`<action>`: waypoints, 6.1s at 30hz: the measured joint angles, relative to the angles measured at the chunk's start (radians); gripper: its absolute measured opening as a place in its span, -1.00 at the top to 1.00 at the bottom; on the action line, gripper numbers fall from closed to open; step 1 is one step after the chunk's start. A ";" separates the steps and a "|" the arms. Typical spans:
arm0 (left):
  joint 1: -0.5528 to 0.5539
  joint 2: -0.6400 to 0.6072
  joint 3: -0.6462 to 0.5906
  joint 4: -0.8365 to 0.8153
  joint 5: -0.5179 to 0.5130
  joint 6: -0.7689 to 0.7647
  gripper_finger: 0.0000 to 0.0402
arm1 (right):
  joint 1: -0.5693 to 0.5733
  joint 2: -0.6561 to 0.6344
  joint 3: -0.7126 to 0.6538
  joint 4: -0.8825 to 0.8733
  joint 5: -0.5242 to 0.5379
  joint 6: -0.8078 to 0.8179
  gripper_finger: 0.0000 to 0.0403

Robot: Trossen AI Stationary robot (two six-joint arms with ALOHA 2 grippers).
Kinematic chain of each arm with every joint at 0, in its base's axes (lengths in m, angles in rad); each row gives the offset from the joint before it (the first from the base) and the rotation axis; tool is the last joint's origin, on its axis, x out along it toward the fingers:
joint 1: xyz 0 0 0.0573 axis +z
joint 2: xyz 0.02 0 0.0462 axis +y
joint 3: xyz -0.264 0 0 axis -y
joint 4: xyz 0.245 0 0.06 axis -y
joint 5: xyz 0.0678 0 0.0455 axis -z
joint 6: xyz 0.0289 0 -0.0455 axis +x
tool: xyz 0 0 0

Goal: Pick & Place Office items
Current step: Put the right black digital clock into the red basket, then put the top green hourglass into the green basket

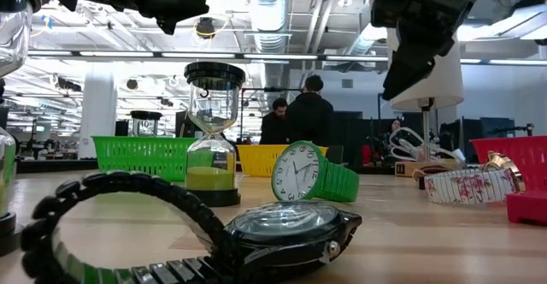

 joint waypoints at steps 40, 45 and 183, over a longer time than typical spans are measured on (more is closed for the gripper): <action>0.000 0.000 0.000 0.019 0.000 -0.003 0.48 | -0.021 0.215 0.000 -0.232 -0.126 0.253 -0.20; 0.000 0.000 0.000 0.023 0.000 -0.003 0.48 | -0.020 0.260 0.000 -0.217 -0.128 0.281 -0.24; 0.000 0.007 0.000 0.128 0.000 -0.004 0.48 | 0.278 0.238 0.341 -0.475 -0.336 0.352 -0.11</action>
